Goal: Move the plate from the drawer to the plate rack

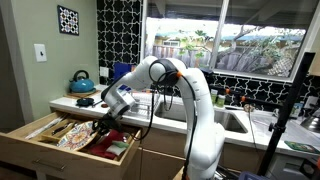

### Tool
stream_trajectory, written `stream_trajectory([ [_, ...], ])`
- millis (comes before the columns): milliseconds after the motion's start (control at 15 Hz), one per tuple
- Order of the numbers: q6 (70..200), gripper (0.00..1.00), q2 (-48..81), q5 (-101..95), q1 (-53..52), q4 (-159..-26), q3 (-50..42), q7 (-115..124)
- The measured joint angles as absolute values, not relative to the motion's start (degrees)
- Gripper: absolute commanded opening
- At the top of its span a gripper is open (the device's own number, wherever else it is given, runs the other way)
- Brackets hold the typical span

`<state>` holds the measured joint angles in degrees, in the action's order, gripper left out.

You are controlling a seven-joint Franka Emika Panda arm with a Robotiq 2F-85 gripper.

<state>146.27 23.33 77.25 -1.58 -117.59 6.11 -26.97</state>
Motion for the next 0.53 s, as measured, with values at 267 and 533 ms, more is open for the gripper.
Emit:
stream_trajectory([
  [267,144.77,0.02,20.81,76.46,-1.88,-117.80,6.12,-26.97],
  [533,143.51,0.02,18.87,74.54,-1.89,-118.21,5.95,-26.95],
])
